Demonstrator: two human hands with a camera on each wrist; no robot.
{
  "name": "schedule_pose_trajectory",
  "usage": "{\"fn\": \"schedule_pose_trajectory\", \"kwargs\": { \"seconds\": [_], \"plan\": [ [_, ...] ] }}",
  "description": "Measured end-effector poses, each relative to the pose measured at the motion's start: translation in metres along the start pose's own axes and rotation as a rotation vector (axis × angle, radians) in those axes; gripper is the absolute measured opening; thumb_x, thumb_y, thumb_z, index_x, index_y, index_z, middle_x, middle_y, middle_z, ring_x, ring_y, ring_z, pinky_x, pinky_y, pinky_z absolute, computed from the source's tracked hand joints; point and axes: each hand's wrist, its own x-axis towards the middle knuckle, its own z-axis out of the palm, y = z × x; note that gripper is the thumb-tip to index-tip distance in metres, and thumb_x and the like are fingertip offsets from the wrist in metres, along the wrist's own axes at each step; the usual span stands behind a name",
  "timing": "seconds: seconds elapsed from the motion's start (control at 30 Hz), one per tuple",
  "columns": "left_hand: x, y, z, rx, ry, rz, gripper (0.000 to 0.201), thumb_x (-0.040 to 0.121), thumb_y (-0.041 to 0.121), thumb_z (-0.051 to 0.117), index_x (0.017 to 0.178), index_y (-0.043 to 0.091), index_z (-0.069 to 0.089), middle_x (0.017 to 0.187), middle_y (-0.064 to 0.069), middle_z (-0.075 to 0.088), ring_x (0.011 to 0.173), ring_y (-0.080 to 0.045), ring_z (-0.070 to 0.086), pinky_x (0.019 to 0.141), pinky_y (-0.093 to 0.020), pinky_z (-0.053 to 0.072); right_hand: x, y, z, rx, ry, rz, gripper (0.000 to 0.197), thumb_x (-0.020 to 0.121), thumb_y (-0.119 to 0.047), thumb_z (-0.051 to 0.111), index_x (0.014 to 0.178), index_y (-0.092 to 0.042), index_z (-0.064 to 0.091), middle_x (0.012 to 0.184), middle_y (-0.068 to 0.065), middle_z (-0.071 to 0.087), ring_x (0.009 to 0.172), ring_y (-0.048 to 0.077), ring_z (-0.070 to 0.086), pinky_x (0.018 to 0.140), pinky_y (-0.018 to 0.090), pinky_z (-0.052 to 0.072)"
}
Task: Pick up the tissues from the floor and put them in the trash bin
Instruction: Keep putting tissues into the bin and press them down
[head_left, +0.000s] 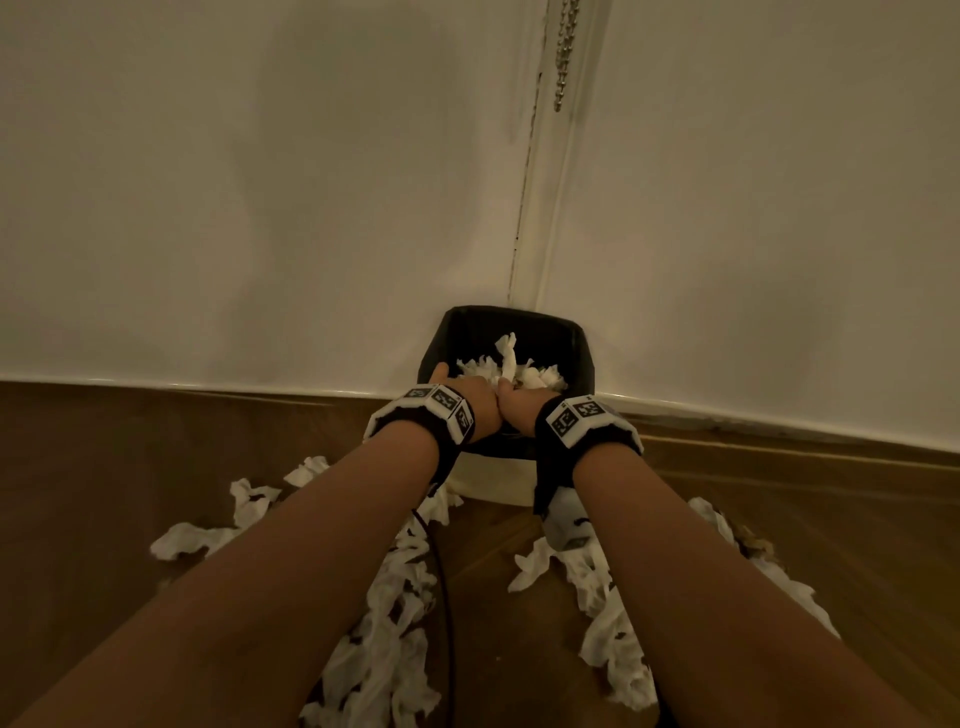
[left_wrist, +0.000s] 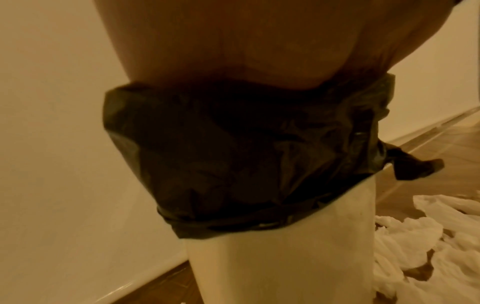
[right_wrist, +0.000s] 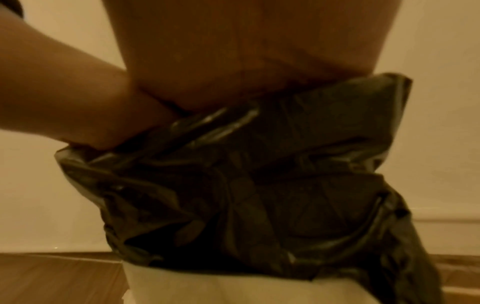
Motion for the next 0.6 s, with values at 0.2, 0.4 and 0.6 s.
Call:
{"fn": "schedule_pose_trajectory", "kwargs": {
  "seconds": [0.2,0.4,0.6],
  "plan": [
    [-0.046,-0.007,-0.021,-0.378,0.545,-0.068,0.030,0.095,0.031,0.032,0.100,0.022,0.060,0.102,0.001,0.059,0.093,-0.018,0.056,0.092,-0.038,0.027,-0.034,-0.001,-0.017,-0.352,0.163,-0.259,0.051,0.099,-0.037,0.020,0.146,-0.019,0.025,0.147,0.013,0.032,0.135,0.036,0.029,0.112,0.052,0.022],
    [-0.093,-0.028,-0.009,-0.670,0.827,-0.194,0.026,0.095,0.030,0.034,0.091,0.027,0.059,0.091,0.009,0.061,0.087,-0.013,0.055,0.081,-0.031,0.024,-0.076,-0.015,-0.016,-0.290,0.546,-0.484,0.037,0.098,-0.033,0.034,0.114,-0.011,0.059,0.120,0.011,0.056,0.114,0.030,0.048,0.094,0.043,0.039],
    [-0.133,-0.055,0.042,-0.776,0.745,-0.371,0.025,0.094,0.025,0.037,0.084,0.031,0.059,0.075,0.013,0.055,0.084,-0.016,0.059,0.086,-0.034,0.035,-0.108,-0.041,0.019,-0.095,0.456,-0.726,0.024,0.095,-0.023,0.040,0.085,-0.009,0.058,0.088,0.009,0.059,0.086,0.025,0.055,0.070,0.033,0.043]
  ]
}}
